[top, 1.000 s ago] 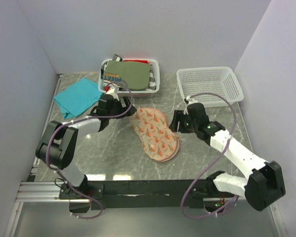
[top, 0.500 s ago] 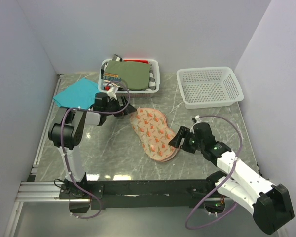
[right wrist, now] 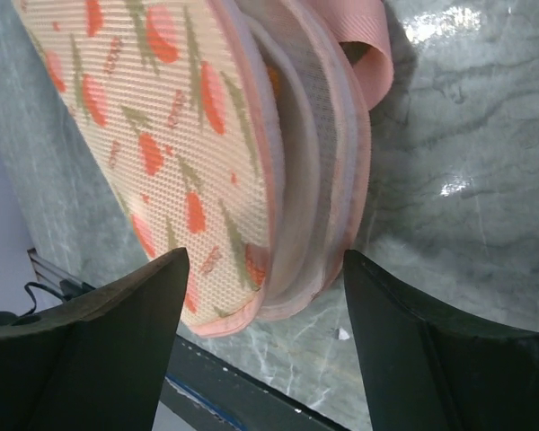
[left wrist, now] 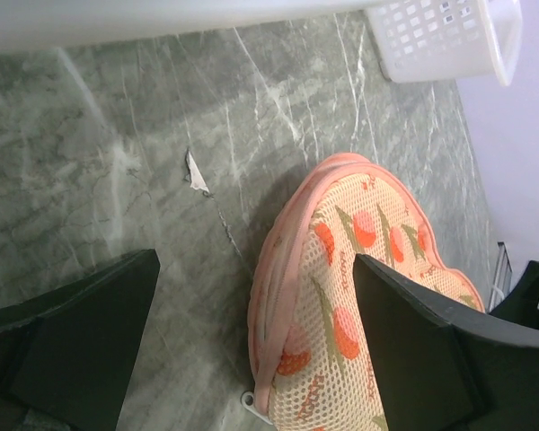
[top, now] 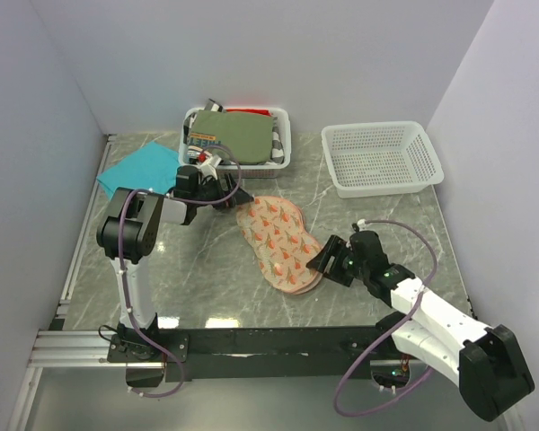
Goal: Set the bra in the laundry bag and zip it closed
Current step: Adjust the laundry bag at the center of the board.
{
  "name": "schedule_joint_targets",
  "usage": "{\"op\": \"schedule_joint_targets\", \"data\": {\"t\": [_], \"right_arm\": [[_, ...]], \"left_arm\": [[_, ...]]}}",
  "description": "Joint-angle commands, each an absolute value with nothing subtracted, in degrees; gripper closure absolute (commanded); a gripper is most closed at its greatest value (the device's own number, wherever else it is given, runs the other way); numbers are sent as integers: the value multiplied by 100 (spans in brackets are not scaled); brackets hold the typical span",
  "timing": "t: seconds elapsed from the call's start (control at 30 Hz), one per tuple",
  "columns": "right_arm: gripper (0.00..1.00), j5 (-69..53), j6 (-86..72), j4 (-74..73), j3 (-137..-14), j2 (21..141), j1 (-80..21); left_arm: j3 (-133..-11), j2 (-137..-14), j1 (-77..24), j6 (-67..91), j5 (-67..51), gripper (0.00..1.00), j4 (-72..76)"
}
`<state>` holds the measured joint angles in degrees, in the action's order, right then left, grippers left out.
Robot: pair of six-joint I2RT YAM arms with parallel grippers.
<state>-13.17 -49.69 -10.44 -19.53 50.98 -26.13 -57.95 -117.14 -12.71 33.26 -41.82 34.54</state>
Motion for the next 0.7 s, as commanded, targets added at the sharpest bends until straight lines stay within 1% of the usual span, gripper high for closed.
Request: {"op": "schedule_joint_targets", "data": {"t": [0.0,0.07,0.1,0.17,0.2,0.27,0.3,0.37,0.4,0.43,0.47,0.53,0.6,0.67], "right_arm": [[26,-1195,-5212,-431,-1776,5343,-2654],[30,-1187,-5256,-229,-1749,5466,-2646],[33,-1160,-5273,-194,-1732,5502,-2646],[36,-1108,-5265,-158,-1749,5554,-2646],[40,-1107,-5256,-132,-1732,5555,-2646],[44,-1029,-5265,-123,-1731,5511,-2646],[49,-985,-5265,-123,-1740,5493,-2646],[50,-897,-5265,-176,-1723,5432,-2637],[54,-870,-5239,-184,-1714,5423,-2637],[55,-853,-5221,-219,-1723,5423,-2637],[56,-818,-5212,-237,-1740,5440,-2637],[60,-756,-5133,-255,-1784,5458,-2602],[66,-686,-5037,-246,-1845,5519,-2558],[68,-668,-4914,-246,-1916,5642,-2496]], "left_arm": [[-5915,-11795,-1274,3305,-4447,2,3788],[-5828,-11821,-1275,3357,-4473,1,3928],[-5801,-11821,-1274,3384,-4500,3,3981],[-5748,-11839,-1274,3454,-4544,10,4104],[-5722,-11830,-1274,3471,-4561,12,4148],[-5669,-11821,-1275,3489,-4526,14,4175],[-5660,-11821,-1274,3489,-4526,18,4201],[-5652,-11821,-1274,3498,-4526,22,4184],[-5634,-11821,-1274,3498,-4535,26,4201],[-5625,-11813,-1274,3507,-4535,29,4219],[-5599,-11813,-1274,3516,-4526,30,4227],[-5581,-11821,-1283,3542,-4518,39,4254],[-5485,-11786,-1292,3595,-4509,44,4315],[-5327,-11734,-1301,3639,-4465,50,4412]]}}
